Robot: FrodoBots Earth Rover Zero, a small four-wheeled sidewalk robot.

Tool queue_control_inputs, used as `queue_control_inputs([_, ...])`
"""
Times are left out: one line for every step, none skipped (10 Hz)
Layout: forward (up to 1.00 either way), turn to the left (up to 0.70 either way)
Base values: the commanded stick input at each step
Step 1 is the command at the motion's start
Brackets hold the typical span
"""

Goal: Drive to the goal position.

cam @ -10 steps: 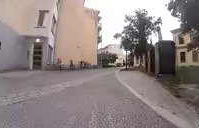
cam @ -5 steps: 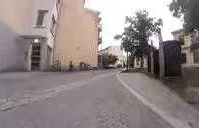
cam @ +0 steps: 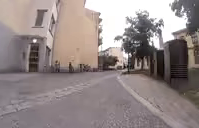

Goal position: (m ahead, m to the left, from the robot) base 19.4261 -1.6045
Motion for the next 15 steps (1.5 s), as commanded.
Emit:
queue_control_inputs([0.6, 0.0])
queue_control_inputs([0.6, 0.0])
queue_control_inputs([0.6, 0.0])
queue_control_inputs([0.6, 0.0])
queue_control_inputs([0.6, 0.0])
queue_control_inputs([0.6, 0.0])
queue_control_inputs([0.6, 0.0])
queue_control_inputs([0.6, 0.0])
queue_control_inputs([0.6, 0.0])
queue_control_inputs([0.6, 0.0])
queue_control_inputs([0.6, 0.0])
queue_control_inputs([0.6, 0.0])
queue_control_inputs([0.6, 0.0])
queue_control_inputs([0.6, -0.08])
queue_control_inputs([0.6, -0.15])
